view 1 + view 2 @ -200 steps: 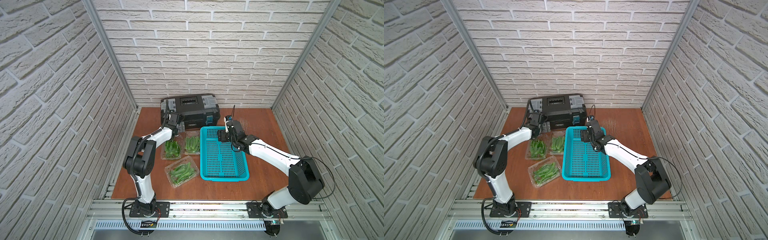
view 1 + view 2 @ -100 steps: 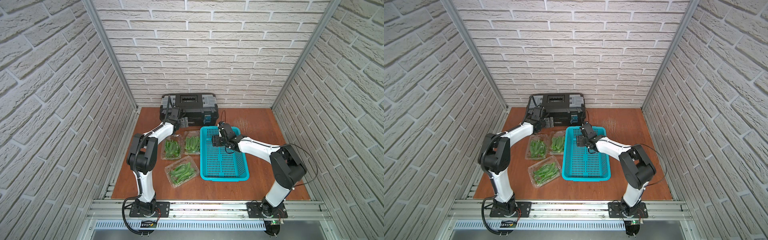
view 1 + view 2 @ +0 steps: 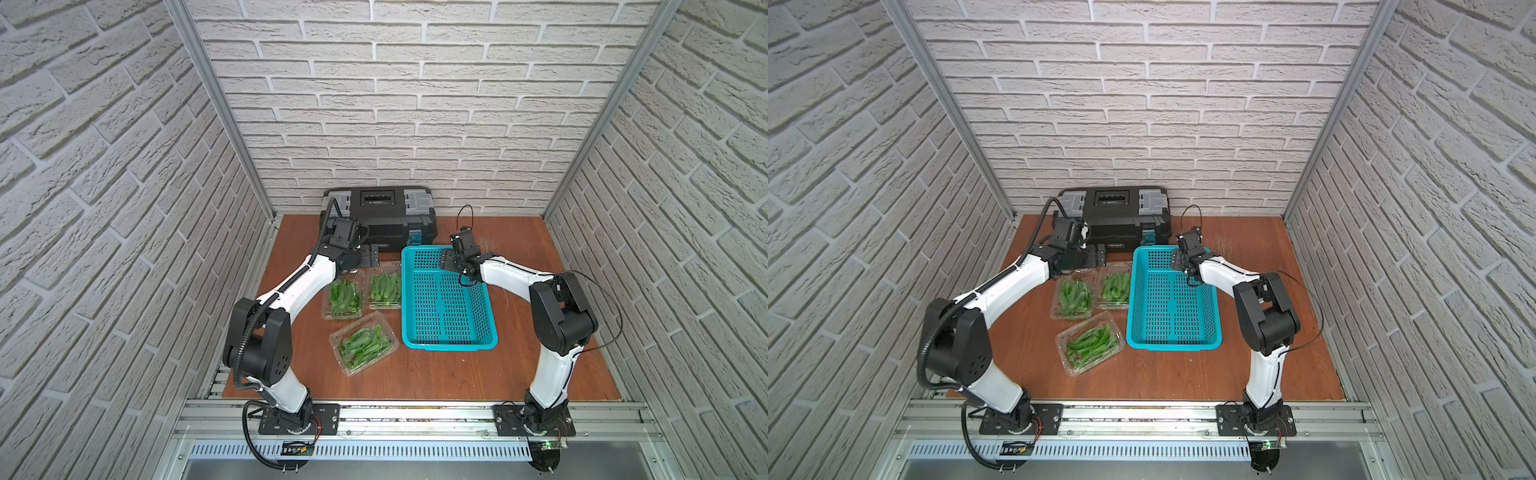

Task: Take small green peppers out of containers
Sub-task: Move the basket to the center of the board.

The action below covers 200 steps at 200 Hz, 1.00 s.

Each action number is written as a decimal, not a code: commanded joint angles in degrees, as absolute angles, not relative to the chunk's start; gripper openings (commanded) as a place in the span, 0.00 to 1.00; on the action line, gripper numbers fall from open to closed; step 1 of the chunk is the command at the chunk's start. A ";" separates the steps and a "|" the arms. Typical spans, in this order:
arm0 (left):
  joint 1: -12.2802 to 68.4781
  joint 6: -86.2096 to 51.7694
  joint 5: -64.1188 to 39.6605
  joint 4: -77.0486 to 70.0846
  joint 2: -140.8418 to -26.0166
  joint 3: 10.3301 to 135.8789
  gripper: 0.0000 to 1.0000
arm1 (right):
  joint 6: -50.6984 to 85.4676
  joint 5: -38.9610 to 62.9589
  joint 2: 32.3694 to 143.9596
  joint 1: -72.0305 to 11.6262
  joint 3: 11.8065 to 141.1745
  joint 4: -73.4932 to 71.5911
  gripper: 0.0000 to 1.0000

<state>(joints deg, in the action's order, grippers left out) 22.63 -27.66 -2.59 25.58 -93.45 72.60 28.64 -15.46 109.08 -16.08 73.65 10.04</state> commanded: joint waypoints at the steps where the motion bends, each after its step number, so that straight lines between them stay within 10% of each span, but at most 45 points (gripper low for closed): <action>1: 25.09 -26.85 -7.23 30.52 -95.70 75.54 0.98 | 24.92 -16.22 106.07 -16.44 74.42 9.13 0.81; 200: 34.43 -23.53 3.14 49.51 -116.18 99.03 0.98 | 25.28 -15.70 95.98 -10.54 64.79 14.74 0.81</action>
<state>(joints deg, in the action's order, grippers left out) 33.91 -23.59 -0.95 46.28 -114.06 95.81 27.42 -19.18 100.29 -10.02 65.76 18.44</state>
